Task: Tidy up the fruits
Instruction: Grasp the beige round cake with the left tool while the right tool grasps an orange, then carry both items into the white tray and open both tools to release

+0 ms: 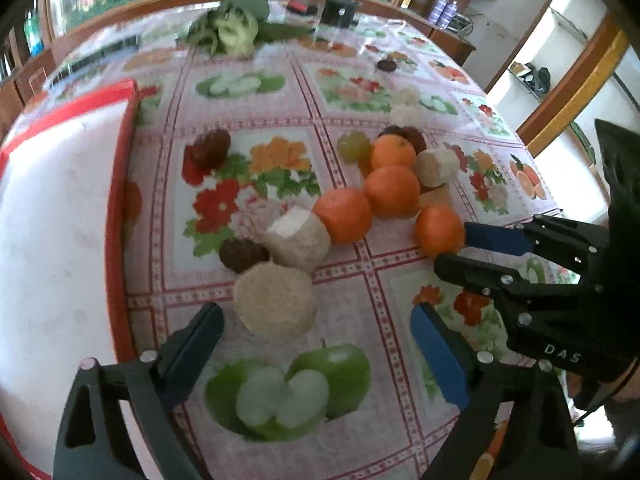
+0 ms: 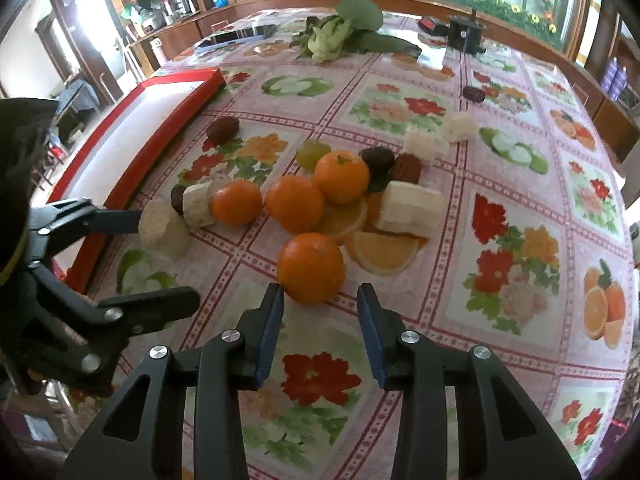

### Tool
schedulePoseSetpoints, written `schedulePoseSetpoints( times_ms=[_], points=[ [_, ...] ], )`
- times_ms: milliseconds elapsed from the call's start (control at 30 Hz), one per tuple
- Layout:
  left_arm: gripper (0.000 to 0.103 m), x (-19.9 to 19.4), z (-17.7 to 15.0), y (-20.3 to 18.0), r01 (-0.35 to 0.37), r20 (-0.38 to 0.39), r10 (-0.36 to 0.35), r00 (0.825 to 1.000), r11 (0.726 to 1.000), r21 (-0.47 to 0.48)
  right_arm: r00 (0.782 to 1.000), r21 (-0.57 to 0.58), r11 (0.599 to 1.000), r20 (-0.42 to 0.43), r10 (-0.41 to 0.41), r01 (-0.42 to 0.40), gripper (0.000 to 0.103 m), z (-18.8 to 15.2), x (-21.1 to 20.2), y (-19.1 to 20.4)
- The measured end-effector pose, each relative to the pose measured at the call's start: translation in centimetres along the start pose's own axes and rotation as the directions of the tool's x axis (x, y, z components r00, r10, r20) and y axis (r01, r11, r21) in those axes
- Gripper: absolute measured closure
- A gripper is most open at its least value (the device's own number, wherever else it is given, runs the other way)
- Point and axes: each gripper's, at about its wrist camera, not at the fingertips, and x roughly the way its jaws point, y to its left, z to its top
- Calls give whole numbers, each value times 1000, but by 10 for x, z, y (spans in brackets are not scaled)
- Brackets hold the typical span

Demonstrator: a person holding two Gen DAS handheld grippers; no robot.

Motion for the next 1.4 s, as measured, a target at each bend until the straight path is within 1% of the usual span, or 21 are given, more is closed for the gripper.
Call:
schedulePoseSetpoints(
  times_ms=[100,167,200,233,267,300,367,400,533,667,767,867,900,1000,1100,1200,1400],
  points=[
    [17,0,-4,-4,-41,9,40,999,998,40,1000,10,1000,-25,10,-9,57,2,7,1],
    [29,-2,-6,-4,-70,34,68,997,996,62,1000,3,1000,-16,1,0,56,3,8,4],
    [32,-3,-7,-2,-79,46,76,996,995,66,1000,1,1000,-13,-1,1,56,4,10,5],
    [41,-3,-6,-2,-89,58,85,995,994,68,1000,-6,1000,-11,-6,6,55,5,11,7],
    [56,-4,-6,0,-102,70,97,993,993,65,1000,-19,1000,-9,-16,16,54,6,12,9],
    [64,-5,-5,4,-109,80,105,991,992,56,1000,-35,999,-3,-27,27,56,6,14,12],
    [65,-7,-1,13,-67,86,65,994,998,14,999,-58,998,12,-35,36,62,6,15,17],
    [65,-7,-1,15,-54,88,54,995,999,-2,1000,-54,998,17,-24,25,69,6,15,18],
    [65,-8,-4,9,-30,88,31,996,1000,-5,1000,-5,1000,23,-9,9,69,3,12,9],
    [65,-13,-13,-10,-13,104,10,995,999,33,999,54,998,43,17,-20,69,-4,-1,-2],
    [65,-11,-21,-22,18,93,-22,995,999,40,999,74,997,49,18,-22,69,-10,-9,-7],
    [65,-9,-25,-31,-6,97,1,995,998,57,999,88,996,46,12,-16,69,-14,-13,-9],
    [65,-9,-25,-31,-1,93,-4,996,998,55,999,90,996,42,10,-14,69,-14,-13,-9],
    [65,-11,-23,-27,10,88,-12,996,1000,21,999,92,996,38,3,-6,69,-14,-14,-7],
    [65,-18,-22,-20,5,100,-4,995,1000,-8,999,88,996,39,6,-9,69,-11,-13,0],
    [65,-30,-23,-13,-7,125,10,992,1000,-27,999,64,998,38,15,-17,69,-5,-13,12],
    [65,-55,-26,7,-58,177,68,982,996,-63,998,-14,999,44,48,-47,68,12,-12,50]
  ],
)
